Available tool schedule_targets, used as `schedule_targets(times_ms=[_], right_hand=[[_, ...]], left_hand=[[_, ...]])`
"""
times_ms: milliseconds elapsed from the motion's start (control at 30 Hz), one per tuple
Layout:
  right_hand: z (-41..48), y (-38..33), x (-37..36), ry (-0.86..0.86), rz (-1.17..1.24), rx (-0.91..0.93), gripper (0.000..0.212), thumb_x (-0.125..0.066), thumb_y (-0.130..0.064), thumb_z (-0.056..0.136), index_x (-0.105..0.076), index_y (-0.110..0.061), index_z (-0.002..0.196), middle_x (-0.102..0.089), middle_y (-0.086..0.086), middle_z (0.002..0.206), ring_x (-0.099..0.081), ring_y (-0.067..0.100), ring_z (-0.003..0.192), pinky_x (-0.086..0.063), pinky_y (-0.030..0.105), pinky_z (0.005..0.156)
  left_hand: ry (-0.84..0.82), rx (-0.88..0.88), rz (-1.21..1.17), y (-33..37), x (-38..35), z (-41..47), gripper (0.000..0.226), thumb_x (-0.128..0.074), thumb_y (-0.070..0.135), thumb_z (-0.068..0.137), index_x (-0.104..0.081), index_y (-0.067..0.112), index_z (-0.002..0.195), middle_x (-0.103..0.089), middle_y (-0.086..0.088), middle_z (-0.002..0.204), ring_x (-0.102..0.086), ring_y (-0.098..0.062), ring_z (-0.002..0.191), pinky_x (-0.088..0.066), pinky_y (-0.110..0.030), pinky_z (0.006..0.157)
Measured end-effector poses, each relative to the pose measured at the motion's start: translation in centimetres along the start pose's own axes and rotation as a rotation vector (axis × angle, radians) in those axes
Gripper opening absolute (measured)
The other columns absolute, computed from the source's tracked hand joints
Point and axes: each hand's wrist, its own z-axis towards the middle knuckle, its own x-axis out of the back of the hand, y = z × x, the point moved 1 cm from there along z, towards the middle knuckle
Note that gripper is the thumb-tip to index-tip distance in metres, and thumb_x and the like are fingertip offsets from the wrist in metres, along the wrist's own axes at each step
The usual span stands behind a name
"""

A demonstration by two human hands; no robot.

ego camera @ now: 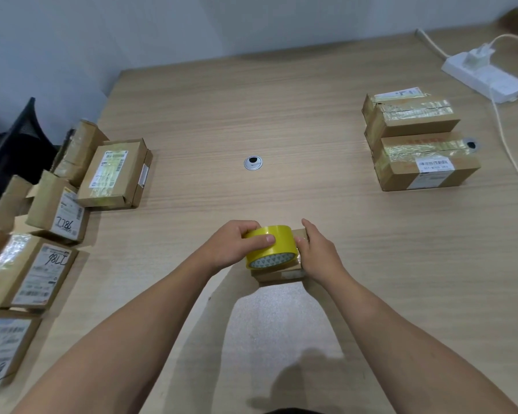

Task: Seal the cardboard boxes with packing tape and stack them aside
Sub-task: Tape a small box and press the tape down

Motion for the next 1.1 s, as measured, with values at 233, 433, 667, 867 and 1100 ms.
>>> schedule_targets(times_ms=[233, 433, 667, 867, 1100], right_hand=[[0.0, 0.2, -1.7, 0.077, 0.073, 0.061, 0.031, -0.038, -0.027, 0.109, -0.058, -0.024, 0.133, -0.05, -0.003, 0.132, -0.047, 0.007, 0.108, -0.032, 0.021, 0.086], [0.0, 0.6, -1.7, 0.096, -0.009, 0.091, 0.023, -0.044, -0.026, 0.106, -0.058, -0.031, 0.124, -0.044, -0.012, 0.117, -0.049, 0.011, 0.095, -0.038, 0.03, 0.08], [0.0, 0.4, -1.8, 0.098, -0.007, 0.088, 0.013, -0.042, -0.033, 0.106, -0.055, -0.034, 0.11, -0.048, -0.008, 0.116, -0.051, 0.007, 0.086, -0.037, 0.032, 0.075], [-0.1, 0.2, -1.7, 0.088, -0.032, 0.094, 0.012, -0.039, -0.033, 0.108, -0.049, -0.038, 0.104, -0.046, -0.01, 0.114, -0.05, -0.001, 0.082, -0.038, 0.028, 0.068], [0.0, 0.3, -1.7, 0.075, -0.039, 0.105, 0.011, -0.039, -0.033, 0.108, -0.049, -0.037, 0.106, -0.048, -0.009, 0.116, -0.05, -0.002, 0.084, -0.035, 0.014, 0.067]], left_hand=[[0.017, 0.013, 0.02, 0.2, -0.3, 0.4, 0.058, -0.069, 0.066, 0.065, -0.064, 0.008, 0.074, -0.055, 0.0, 0.066, -0.052, -0.012, 0.063, -0.04, -0.029, 0.065], [-0.015, -0.001, 0.166, 1.0, -0.1, 0.6, 0.04, -0.065, 0.055, 0.076, -0.061, 0.016, 0.067, -0.05, 0.009, 0.057, -0.048, -0.007, 0.056, -0.038, -0.021, 0.057], [0.012, 0.042, 0.3, 0.5, 2.7, 0.0, 0.039, -0.067, 0.052, 0.071, -0.053, 0.02, 0.054, -0.044, 0.011, 0.049, -0.043, -0.005, 0.049, -0.033, -0.02, 0.05], [-0.009, 0.11, 0.555, -1.6, 4.9, -1.0, 0.045, -0.063, 0.061, 0.073, -0.057, 0.017, 0.062, -0.049, 0.002, 0.058, -0.046, -0.008, 0.054, -0.032, -0.023, 0.051], [0.002, 0.185, 0.686, -3.1, 5.1, -0.7, 0.039, -0.067, 0.047, 0.091, -0.06, 0.018, 0.066, -0.054, 0.0, 0.062, -0.051, -0.012, 0.062, -0.035, -0.029, 0.056]])
